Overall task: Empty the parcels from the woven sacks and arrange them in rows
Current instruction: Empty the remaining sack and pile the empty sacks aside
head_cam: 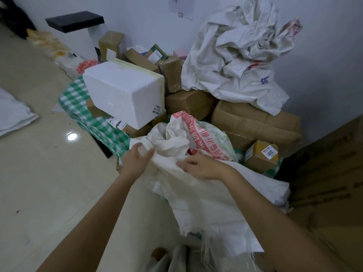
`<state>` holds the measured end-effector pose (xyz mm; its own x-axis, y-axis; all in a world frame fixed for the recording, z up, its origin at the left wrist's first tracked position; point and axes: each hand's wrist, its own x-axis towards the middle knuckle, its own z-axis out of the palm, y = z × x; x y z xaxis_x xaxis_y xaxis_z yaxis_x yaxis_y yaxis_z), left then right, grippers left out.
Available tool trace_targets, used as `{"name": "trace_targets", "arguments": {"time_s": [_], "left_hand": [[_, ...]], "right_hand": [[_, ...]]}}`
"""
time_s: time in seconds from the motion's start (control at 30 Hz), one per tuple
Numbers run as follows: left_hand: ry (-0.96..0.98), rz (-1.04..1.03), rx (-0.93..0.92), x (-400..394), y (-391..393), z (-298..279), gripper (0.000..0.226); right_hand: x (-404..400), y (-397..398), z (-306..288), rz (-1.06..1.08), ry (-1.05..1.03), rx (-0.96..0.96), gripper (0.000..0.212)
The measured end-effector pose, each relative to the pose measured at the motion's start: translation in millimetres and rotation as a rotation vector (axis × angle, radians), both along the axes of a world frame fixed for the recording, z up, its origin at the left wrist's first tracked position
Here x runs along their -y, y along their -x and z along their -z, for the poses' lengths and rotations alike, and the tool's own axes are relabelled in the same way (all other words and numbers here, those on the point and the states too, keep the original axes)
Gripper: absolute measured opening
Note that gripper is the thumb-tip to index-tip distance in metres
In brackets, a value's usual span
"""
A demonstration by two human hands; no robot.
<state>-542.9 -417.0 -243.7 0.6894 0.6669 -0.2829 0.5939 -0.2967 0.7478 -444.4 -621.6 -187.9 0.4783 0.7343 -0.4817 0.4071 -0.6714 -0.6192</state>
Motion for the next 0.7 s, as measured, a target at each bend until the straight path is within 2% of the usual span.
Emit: {"name": "trace_targets", "arguments": {"time_s": [0.1, 0.17, 0.2, 0.3, 0.4, 0.47, 0.53, 0.6, 0.7], "left_hand": [[-0.033, 0.019, -0.067, -1.6, 2.2, 3.0, 0.072], [-0.049, 0.067, -0.096, -0.2, 5.9, 5.2, 0.079], [-0.038, 0.102, -0.095, -0.8, 7.7, 8.3, 0.082], [0.053, 0.203, -0.039, -3.8, 15.1, 12.4, 0.085], [0.077, 0.271, -0.014, -7.0, 20.1, 10.3, 0.069], [0.033, 0.329, -0.027, -11.1, 21.9, 10.5, 0.054], [0.007, 0.375, -0.099, -20.3, 23.5, 7.5, 0.045], [-0.049, 0.404, -0.207, -31.2, 24.0, 1.9, 0.037], [-0.349, 0.331, -0.264, -44.8, 13.7, -15.5, 0.020]], "right_hand": [[-9.3, -18.4, -4.3, 0.223, -0.098, 0.057, 0.041], [-18.5, -33.1, -3.1, 0.222, -0.080, 0.127, 0.035], [-25.1, -40.5, -1.3, 0.205, -0.053, 0.139, 0.039], [-49.1, -56.9, 6.8, 0.251, 0.017, 0.075, 0.066], [-65.8, -61.6, 21.4, 0.358, 0.066, 0.049, 0.089], [-71.8, -62.0, 31.9, 0.418, 0.058, 0.009, 0.086], [-76.0, -61.1, 37.4, 0.489, 0.026, -0.084, 0.075], [-77.2, -55.7, 34.1, 0.489, 0.005, -0.099, 0.070], [-71.5, -45.7, 22.4, 0.475, -0.150, -0.047, 0.068]]}}
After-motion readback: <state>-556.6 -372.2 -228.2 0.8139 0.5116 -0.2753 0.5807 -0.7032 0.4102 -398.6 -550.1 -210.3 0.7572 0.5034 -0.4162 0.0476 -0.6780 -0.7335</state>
